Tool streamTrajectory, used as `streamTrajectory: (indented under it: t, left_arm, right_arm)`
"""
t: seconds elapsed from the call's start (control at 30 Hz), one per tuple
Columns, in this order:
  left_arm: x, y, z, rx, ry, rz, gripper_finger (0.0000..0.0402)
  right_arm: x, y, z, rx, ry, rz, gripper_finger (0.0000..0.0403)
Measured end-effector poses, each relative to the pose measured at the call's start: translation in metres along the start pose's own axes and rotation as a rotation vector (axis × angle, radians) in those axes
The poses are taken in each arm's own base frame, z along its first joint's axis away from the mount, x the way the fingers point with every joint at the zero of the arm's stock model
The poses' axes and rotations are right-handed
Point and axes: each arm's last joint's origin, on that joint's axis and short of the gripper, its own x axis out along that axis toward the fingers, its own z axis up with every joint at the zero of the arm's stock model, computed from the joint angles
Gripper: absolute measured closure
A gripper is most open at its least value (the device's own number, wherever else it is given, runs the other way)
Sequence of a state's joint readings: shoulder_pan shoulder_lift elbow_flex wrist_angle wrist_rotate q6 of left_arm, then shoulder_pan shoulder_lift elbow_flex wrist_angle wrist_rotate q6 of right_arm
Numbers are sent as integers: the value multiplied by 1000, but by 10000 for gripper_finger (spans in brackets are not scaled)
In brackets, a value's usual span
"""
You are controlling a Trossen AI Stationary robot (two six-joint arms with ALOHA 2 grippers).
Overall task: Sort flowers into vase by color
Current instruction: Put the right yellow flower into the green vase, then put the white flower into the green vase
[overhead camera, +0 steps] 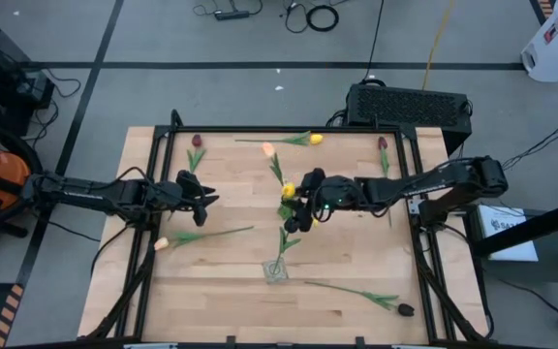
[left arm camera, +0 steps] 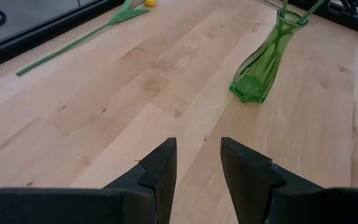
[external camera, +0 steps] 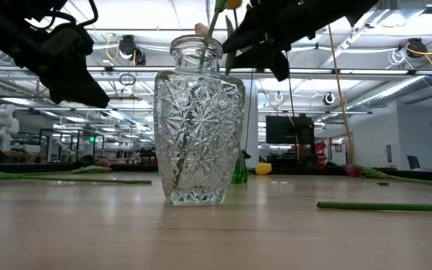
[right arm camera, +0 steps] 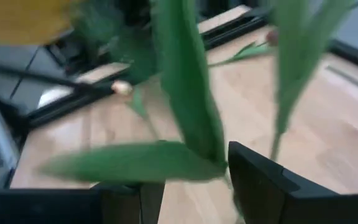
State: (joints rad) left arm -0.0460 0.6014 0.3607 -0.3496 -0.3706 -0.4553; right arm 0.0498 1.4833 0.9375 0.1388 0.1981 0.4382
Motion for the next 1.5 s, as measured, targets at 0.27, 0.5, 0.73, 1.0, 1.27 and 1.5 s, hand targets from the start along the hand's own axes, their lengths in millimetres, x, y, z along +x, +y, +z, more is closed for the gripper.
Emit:
streamTrajectory:
  t: [0.27, 0.5, 0.73, 1.0, 1.27, 1.5]
  left_arm:
    - [0, 0, 0, 0, 0, 0, 269]
    - [0, 0, 0, -2, 0, 0, 269]
    - [0, 0, 0, -2, 0, 0, 269]
    - [0, 0, 0, -3, 1, 0, 269]
    - [0, 0, 0, -9, 3, -4, 269]
    - [0, -2, -1, -29, 39, -71, 269]
  right_arm:
    - [0, -6, -4, -50, 27, -100, 239]
    - [-2, -8, -8, -76, 71, -131, 239]
    - [-9, -14, -18, 4, 194, -195, 239]
    - [-41, -18, -21, 230, 355, -224, 239]
    - [-77, -18, -34, 370, 531, -370, 263]
    - [-100, -24, -49, 474, 664, -593, 296]
